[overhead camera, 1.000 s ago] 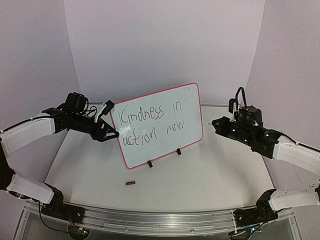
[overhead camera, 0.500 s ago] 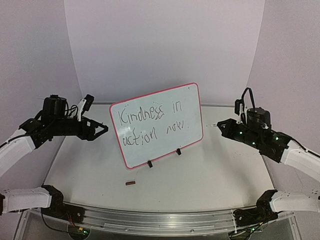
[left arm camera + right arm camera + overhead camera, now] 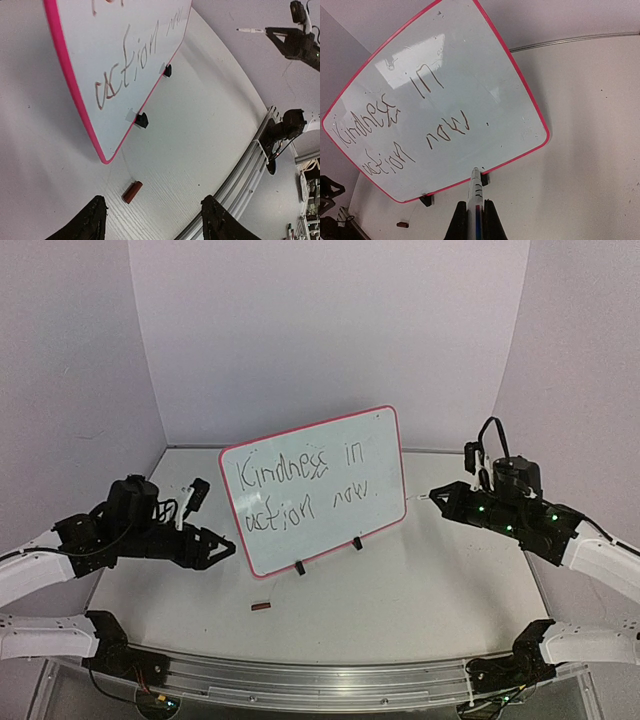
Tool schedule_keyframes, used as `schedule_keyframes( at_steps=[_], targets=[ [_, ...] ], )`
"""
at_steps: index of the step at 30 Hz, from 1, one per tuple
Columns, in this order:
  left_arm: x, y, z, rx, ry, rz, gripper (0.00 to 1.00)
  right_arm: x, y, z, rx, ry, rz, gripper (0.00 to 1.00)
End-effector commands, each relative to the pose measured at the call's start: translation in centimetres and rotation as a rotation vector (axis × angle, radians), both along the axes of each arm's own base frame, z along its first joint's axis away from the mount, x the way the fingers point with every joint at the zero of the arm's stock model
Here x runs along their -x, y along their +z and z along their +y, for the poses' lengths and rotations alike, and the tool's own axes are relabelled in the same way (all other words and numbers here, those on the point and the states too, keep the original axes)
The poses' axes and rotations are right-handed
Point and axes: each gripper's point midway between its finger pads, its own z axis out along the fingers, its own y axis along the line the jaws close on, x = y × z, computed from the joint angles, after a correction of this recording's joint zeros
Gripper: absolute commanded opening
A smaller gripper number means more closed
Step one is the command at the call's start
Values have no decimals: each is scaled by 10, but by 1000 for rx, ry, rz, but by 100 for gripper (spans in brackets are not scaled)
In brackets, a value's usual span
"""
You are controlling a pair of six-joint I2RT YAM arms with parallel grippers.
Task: Write a sentence on the whiteboard
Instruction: Pick up the pen cap from the center of the board.
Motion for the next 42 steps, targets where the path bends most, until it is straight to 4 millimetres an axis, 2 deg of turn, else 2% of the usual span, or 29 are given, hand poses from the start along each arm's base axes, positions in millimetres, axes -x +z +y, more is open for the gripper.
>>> schedule_keyframes(
  at_steps=[1, 7, 16, 25, 42],
  targets=[
    [9, -23, -28, -43, -27, -9, 57, -2, 4, 4, -12, 19, -2, 0],
    [31, -69, -58, -160, -123, -23, 52, -1, 3, 6, -16, 25, 6, 0],
    [29, -122, -65, -243, -149, 4, 51, -1, -1, 8, -21, 33, 18, 0],
    [19, -137, -73, -270, -132, -6, 47, 2, 0, 7, -31, 34, 18, 0],
    [29, -164, -63, -311, -142, 60, 47, 4, -2, 8, -41, 42, 23, 0]
  ],
)
